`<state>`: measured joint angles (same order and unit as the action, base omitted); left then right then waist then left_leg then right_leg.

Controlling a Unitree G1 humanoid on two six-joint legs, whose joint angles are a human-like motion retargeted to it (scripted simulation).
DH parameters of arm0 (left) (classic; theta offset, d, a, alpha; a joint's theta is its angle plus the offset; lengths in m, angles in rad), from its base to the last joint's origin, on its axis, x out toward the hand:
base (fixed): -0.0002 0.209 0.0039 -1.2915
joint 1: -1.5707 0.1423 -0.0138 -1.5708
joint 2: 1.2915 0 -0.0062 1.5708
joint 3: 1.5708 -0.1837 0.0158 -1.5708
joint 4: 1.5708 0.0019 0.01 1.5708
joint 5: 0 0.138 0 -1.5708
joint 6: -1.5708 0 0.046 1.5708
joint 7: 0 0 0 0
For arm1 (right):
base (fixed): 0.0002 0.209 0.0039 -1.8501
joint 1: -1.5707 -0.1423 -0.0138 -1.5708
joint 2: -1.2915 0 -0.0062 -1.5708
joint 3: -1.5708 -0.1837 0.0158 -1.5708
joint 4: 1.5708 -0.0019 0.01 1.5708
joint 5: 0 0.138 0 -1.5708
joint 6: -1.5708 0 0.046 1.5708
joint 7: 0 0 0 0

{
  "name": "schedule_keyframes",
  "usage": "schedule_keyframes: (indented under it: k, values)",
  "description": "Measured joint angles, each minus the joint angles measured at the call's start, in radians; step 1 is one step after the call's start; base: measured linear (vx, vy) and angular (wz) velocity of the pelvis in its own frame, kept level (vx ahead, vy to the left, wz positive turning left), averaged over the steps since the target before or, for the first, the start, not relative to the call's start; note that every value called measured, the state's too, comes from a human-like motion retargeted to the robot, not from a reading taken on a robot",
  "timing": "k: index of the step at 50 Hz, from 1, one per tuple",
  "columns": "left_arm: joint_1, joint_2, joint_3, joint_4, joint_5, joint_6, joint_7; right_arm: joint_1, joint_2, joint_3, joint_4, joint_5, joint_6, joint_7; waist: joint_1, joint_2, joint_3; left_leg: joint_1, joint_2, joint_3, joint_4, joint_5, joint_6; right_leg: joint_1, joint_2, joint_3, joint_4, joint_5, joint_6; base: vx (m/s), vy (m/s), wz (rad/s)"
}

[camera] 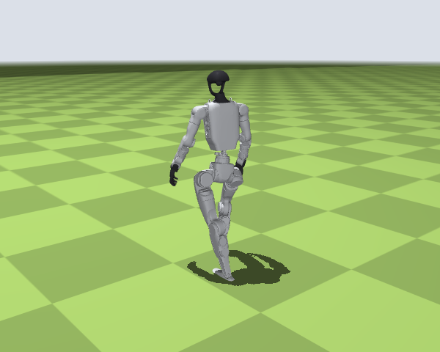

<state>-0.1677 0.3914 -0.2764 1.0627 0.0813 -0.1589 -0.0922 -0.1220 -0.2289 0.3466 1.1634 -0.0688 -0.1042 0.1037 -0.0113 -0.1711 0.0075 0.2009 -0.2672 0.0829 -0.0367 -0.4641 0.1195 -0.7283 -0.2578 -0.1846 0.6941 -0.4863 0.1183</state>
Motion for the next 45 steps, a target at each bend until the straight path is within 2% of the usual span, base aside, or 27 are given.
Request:
schedule_keyframes:
  k: [6,8,11,13,16,18,20,24,29,33,35,38,40,42,43,45]
  values:
    - [0.037,-0.041,-0.007,0.026,0.008,0.01,-0.034,0.01,-0.01,-0.007,0.03,-0.03,0.007,0.014,0.02,0.021,-0.029,0.018,0.049,-0.01,0.181,-0.044,-0.026,0.074,0.033,0.008,0.042,0.066,-0.05,0.6,-0.08,0.26]
    - [0.058,-0.05,-0.006,0.048,0.002,0.018,-0.048,0.004,-0.017,-0.003,0.038,-0.036,0.006,0.012,0.024,0.058,-0.014,-0.041,0.119,0.005,0.441,-0.078,-0.067,0.157,0.079,-0.015,0.031,0.059,-0.078,0.57,-0.11,0.17]
    - [0.092,-0.054,-0.007,0.07,-0.001,0.026,-0.059,-0.003,-0.021,0.007,0.04,-0.038,0.006,0.002,0.045,0.096,-0.002,-0.16,0.233,0.057,0.83,-0.012,-0.128,0.229,0.139,-0.032,0.044,0.021,-0.125,0.48,-0.1,0.07]
    - [0.105,-0.049,-0.009,0.074,0.003,0.03,-0.062,-0.015,-0.025,0.017,0.034,-0.04,0.006,-0.006,0.065,0.129,0.004,-0.269,0.332,0.084,1.097,0.023,-0.146,0.275,0.193,-0.054,0.037,-0.005,-0.156,0.45,-0.09,0.05]
    - [0.109,-0.043,-0.009,0.067,0.015,0.035,-0.055,-0.042,-0.032,0.036,0.025,-0.048,0.009,-0.022,0.112,0.17,0.007,-0.434,0.463,0.109,1.343,-0.035,-0.12,0.339,0.261,-0.078,0.008,-0.037,-0.184,0.48,-0.07,0.01]
    - [0.095,-0.035,-0.001,0.061,0.019,0.039,-0.048,-0.079,-0.034,0.045,0.023,-0.054,0.014,-0.03,0.152,0.19,0.007,-0.549,0.53,0.113,1.396,-0.107,-0.1,0.411,0.316,-0.083,-0.099,-0.019,-0.192,0.53,-0.03,-0.14]
    - [0.106,-0.038,0.006,0.059,0.019,0.037,-0.034,-0.091,-0.03,0.061,0.014,-0.06,0.012,-0.037,0.188,0.203,0.011,-0.635,0.568,0.122,1.38,-0.177,-0.087,0.448,0.334,-0.076,-0.095,-0.048,-0.191,0.56,0.02,-0.14]
    - [0.113,-0.032,0.025,0.071,0.015,0.035,-0.014,-0.138,-0.017,0.077,-0.013,-0.065,0.004,-0.037,0.207,0.143,0.035,-0.732,0.506,0.172,1.088,-0.188,-0.086,0.558,0.274,-0.039,-0.148,-0.102,-0.171,0.62,0.08,0.09]
    - [0.138,-0.04,0.036,0.098,0.019,0.04,-0.001,-0.17,-0.008,0.096,-0.04,-0.081,-0.004,-0.03,0.174,0.08,0.023,-0.756,0.363,0.181,0.56,-0.063,-0.121,0.623,0.179,-0.02,-0.12,-0.182,-0.143,0.61,0.15,0.24]
    - [0.156,-0.045,0.047,0.109,0.01,0.05,0.006,-0.17,0.001,0.096,-0.04,-0.084,0.0,-0.03,0.166,0.058,-0.005,-0.778,0.325,0.166,0.499,-0.017,-0.111,0.633,0.134,0.01,-0.018,-0.245,-0.132,0.64,0.2,-0.1]
    - [0.164,-0.051,0.051,0.113,0.003,0.054,0.008,-0.154,0.009,0.093,-0.029,-0.085,0.004,-0.033,0.164,0.041,-0.021,-0.786,0.306,0.167,0.557,0.024,-0.09,0.631,0.087,0.009,0.055,-0.241,-0.122,0.65,0.22,-0.11]
    - [0.163,-0.047,0.048,0.115,-0.018,0.059,-0.005,-0.119,0.017,0.083,0.0,-0.085,0.015,-0.027,0.151,-0.015,-0.038,-0.745,0.223,0.183,0.597,0.047,-0.046,0.609,-0.006,0.049,0.223,-0.15,-0.082,0.67,0.24,0.17]
    - [0.153,-0.039,0.036,0.105,-0.037,0.058,-0.019,-0.097,0.019,0.076,0.017,-0.078,0.019,-0.008,0.128,-0.099,-0.022,-0.617,0.076,0.206,0.421,0.109,-0.002,0.552,-0.16,0.093,0.419,-0.021,-0.045,0.62,0.25,0.52]
    - [0.145,-0.038,0.021,0.085,-0.036,0.053,-0.016,-0.074,0.014,0.075,0.026,-0.069,0.023,-0.001,0.097,-0.119,-0.017,-0.56,0.013,0.199,0.402,0.09,0.022,0.485,-0.248,0.105,0.594,0.099,-0.059,0.62,0.22,0.5]
    - [0.138,-0.035,0.012,0.073,-0.035,0.051,-0.012,-0.066,0.01,0.075,0.028,-0.064,0.023,0.0,0.08,-0.125,-0.012,-0.522,-0.018,0.192,0.378,0.084,0.031,0.444,-0.283,0.117,0.668,0.121,-0.073,0.62,0.21,0.4]
    - [0.118,-0.026,-0.005,0.051,-0.029,0.048,0.003,-0.052,0.002,0.071,0.028,-0.053,0.021,-0.004,0.045,-0.133,-0.003,-0.438,-0.072,0.169,0.317,0.078,0.04,0.36,-0.328,0.138,0.771,0.1,-0.101,0.63,0.2,0.21]
